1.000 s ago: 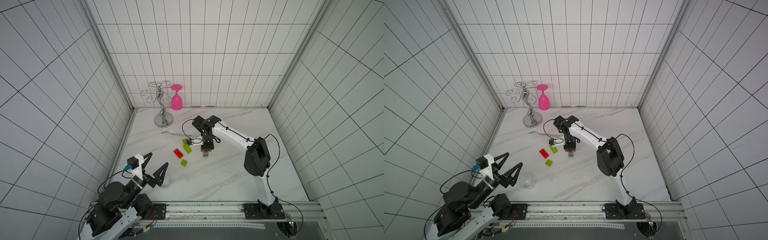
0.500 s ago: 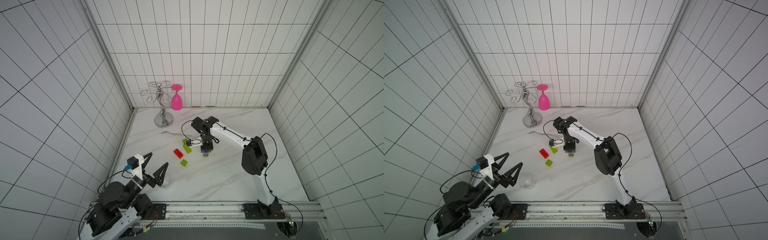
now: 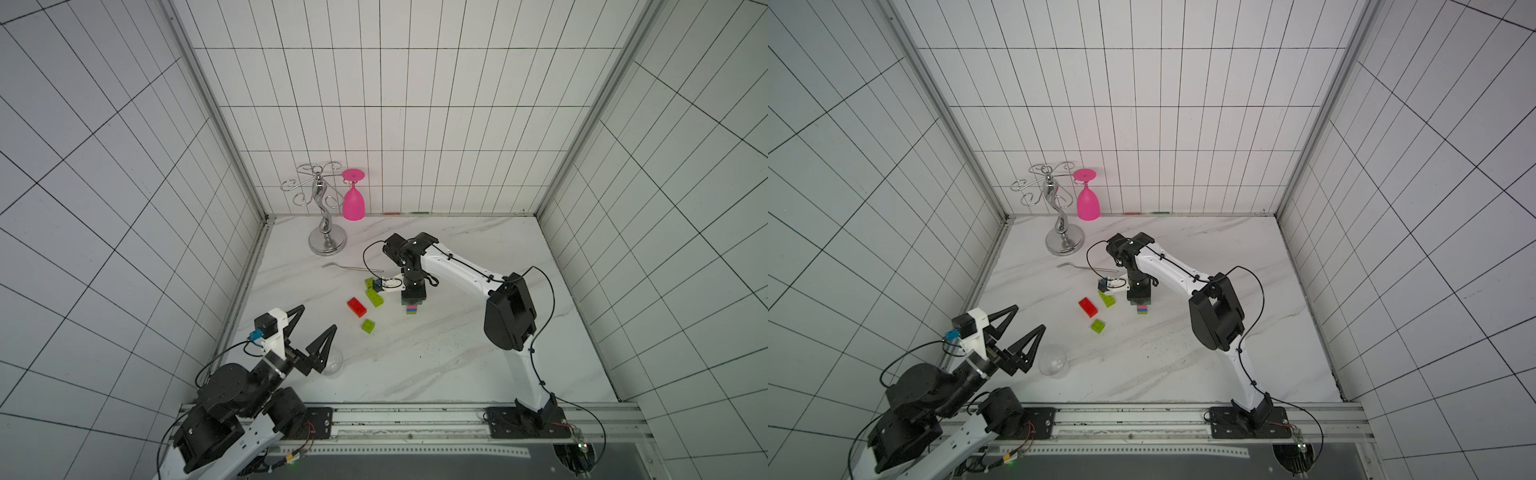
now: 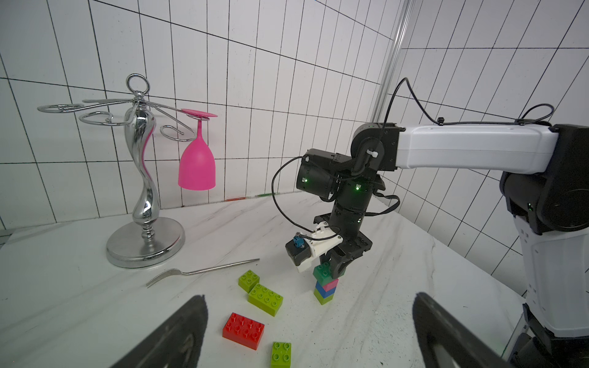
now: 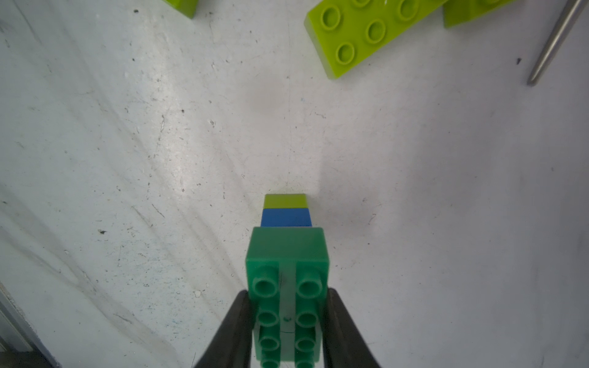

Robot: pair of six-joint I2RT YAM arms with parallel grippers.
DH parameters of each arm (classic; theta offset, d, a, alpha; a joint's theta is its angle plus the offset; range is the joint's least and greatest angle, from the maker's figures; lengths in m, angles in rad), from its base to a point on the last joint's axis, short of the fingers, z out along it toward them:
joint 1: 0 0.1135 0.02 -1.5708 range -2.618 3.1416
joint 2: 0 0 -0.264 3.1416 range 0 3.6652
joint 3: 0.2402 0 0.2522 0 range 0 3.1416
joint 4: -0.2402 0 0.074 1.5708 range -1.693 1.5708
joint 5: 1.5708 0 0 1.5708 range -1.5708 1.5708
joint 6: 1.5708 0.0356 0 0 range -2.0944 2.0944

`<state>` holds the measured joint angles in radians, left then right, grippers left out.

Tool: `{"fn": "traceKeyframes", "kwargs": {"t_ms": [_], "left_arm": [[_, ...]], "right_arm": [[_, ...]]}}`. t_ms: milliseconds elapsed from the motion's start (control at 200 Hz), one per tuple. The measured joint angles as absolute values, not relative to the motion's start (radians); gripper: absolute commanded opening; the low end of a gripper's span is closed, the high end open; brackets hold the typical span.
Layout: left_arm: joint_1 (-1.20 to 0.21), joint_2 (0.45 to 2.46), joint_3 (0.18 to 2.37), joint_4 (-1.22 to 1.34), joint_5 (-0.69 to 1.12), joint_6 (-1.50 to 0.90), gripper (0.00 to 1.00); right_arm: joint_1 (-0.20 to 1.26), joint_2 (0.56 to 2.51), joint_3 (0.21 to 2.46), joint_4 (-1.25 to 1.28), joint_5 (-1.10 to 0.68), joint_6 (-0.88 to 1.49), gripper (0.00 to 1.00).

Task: Assemble a spoon with lego
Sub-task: Assemble the lego brick with the lego brick.

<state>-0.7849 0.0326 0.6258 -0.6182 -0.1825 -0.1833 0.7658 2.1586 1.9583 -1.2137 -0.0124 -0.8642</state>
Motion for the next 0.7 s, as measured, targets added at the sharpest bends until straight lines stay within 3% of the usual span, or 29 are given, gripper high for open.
{"fn": "traceKeyframes", "kwargs": {"t_ms": [705], "left_arm": [[-0.785,0.033,0.626,-0.625,-0.183,-0.183,0.99]], "right_arm": [[0.752,2.14,1.913,-1.19,-0.007,-0.856,0.24]]}}
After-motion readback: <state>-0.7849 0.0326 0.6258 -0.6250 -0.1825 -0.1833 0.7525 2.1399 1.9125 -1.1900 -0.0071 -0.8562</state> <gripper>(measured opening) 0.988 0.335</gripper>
